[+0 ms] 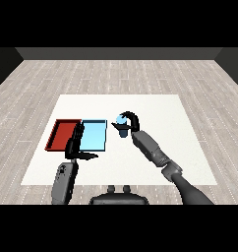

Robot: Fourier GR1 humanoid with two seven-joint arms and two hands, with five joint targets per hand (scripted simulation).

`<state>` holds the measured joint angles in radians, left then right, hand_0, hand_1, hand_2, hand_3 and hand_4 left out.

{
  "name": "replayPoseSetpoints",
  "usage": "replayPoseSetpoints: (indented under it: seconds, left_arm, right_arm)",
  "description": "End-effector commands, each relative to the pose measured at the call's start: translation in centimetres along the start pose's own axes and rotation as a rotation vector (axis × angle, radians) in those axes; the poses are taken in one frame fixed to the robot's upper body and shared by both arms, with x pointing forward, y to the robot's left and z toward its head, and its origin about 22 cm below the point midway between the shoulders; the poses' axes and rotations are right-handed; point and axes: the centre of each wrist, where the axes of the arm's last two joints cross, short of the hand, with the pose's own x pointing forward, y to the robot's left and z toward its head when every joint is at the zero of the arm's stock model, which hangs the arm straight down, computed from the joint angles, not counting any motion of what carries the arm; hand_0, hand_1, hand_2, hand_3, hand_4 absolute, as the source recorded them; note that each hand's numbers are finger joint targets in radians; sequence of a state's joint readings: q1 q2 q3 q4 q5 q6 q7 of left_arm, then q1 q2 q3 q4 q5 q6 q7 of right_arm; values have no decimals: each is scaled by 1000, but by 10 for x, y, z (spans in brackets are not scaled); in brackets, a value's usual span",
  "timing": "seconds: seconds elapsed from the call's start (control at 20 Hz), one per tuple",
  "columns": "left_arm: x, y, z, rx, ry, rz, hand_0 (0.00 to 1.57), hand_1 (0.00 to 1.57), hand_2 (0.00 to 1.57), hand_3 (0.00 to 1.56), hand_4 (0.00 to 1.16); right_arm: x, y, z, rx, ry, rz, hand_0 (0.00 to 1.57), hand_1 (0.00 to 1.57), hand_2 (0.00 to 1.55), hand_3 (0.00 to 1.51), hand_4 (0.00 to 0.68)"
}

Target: Pick the blue can and put it in the blue box

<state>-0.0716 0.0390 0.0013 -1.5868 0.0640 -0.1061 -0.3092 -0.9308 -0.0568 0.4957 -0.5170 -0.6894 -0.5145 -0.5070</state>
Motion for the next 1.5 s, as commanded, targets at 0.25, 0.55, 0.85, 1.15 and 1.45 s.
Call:
replayPoseSetpoints:
  seconds: [0.25,0.55,0.85,1.15,1.45]
  left_arm:
    - [-5,-30,-2,-74,76,12,0,0,0,0,0]
    - [-5,-52,-7,-104,104,33,0,0,0,0,0]
    - [-21,-71,-10,-156,168,120,0,0,0,0,0]
    - [-40,-86,-24,-148,194,108,0,0,0,0,0]
    - [-43,-100,-20,-148,233,90,0,0,0,0,0]
  right_arm:
    - [25,-34,28,33,-106,46,1436,1436,1440,1406,620]
    - [50,-49,60,46,-106,58,1421,1421,1445,1405,616]
    - [44,-56,76,78,-118,105,1444,1444,1451,1398,614]
    - [65,-54,84,73,-155,84,1460,1460,1460,1398,610]
    - [63,-51,84,109,-144,100,1487,1487,1466,1399,604]
